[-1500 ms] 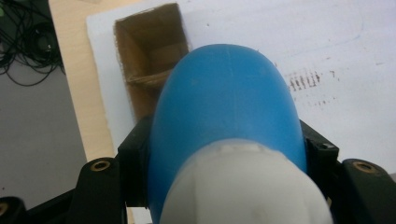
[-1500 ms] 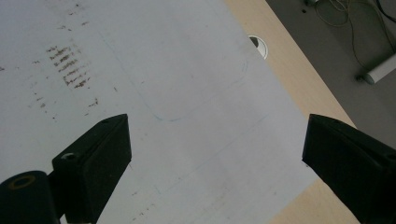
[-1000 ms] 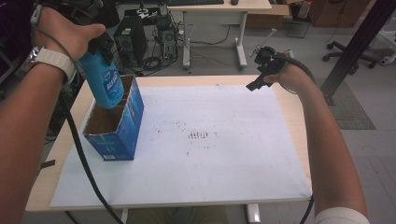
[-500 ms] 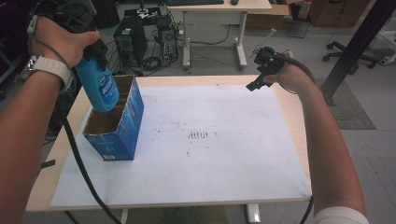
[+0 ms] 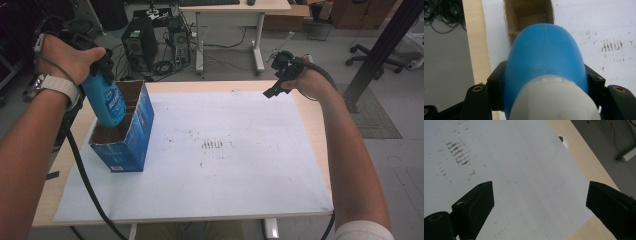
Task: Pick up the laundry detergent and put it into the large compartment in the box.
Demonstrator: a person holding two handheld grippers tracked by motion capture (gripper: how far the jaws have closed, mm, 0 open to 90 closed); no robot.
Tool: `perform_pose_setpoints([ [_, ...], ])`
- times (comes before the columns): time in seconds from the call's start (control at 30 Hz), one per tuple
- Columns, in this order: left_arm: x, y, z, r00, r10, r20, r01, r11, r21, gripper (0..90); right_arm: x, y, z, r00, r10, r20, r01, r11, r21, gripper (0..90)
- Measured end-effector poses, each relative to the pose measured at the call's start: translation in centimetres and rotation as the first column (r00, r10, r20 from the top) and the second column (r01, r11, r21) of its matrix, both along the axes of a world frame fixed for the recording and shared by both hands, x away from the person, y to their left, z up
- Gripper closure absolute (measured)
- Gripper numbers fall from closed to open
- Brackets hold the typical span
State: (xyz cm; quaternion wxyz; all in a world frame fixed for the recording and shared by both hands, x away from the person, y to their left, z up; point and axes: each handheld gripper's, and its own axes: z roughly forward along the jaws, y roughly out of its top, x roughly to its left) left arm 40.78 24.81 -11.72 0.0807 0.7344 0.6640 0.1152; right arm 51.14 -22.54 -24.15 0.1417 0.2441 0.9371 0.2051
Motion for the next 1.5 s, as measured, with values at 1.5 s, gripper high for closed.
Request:
perform_pose_setpoints([
  [1.5,1.3,0.4,-8.7,0.9989,-0.022,-0.041,0.023,0.9997,0.011,37.1,0.1,-0.2,-0.2,0.9999,-0.010,-0.008,0.010,0.9999,-0.004,7.5],
])
